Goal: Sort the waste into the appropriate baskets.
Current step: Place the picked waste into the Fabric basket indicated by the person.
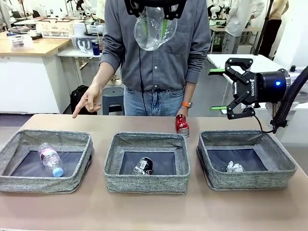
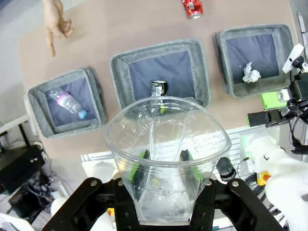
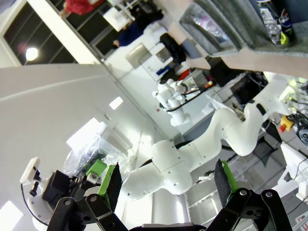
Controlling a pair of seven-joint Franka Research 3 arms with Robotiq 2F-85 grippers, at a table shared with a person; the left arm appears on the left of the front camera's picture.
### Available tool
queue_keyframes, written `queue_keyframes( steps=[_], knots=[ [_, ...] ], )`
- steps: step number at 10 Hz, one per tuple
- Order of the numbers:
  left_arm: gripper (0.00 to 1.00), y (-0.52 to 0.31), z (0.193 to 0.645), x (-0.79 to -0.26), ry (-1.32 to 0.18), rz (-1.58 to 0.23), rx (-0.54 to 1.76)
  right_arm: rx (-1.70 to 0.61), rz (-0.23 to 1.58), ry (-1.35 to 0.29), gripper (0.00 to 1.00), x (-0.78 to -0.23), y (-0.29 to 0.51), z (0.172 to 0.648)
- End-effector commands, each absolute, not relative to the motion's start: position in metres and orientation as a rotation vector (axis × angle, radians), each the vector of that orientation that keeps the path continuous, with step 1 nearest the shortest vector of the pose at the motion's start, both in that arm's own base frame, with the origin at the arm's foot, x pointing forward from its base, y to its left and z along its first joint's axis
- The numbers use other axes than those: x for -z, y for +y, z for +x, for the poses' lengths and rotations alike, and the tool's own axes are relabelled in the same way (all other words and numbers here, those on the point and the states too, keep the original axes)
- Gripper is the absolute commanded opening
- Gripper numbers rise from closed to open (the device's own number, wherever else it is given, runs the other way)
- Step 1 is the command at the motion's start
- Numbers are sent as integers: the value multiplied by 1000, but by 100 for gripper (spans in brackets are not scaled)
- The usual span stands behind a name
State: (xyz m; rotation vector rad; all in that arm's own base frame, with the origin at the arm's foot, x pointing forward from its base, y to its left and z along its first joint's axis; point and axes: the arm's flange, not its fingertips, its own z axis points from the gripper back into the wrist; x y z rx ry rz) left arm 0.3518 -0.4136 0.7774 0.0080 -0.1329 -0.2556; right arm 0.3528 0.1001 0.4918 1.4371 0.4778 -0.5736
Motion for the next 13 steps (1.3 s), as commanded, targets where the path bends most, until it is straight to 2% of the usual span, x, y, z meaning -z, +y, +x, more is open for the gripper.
queue_keyframes(
  steps=[1, 2, 4, 6, 9, 10, 12, 13],
  knots=[
    [36, -400, 349, -773, -213, -2, 274, 576, 1456, 488, 100, -496, 102, 353],
    [36, -366, 348, -759, -295, 32, 281, 576, 1456, 488, 100, -496, 102, 353],
    [36, -283, 340, -709, -293, 39, 232, 576, 1456, 488, 100, -496, 102, 353],
    [36, -206, 335, -656, -225, 80, 108, 576, 1456, 488, 100, -496, 102, 353],
    [36, -120, 333, -555, -55, 0, -20, 576, 1456, 488, 100, -496, 102, 353],
    [36, -105, 330, -522, -31, -33, -55, 576, 1456, 488, 100, -496, 102, 353],
    [36, -85, 330, -460, 21, 20, -168, 576, 1456, 488, 100, -496, 102, 353],
    [36, -79, 332, -446, 47, 39, -329, 576, 1456, 488, 100, -496, 102, 353]
  ],
)
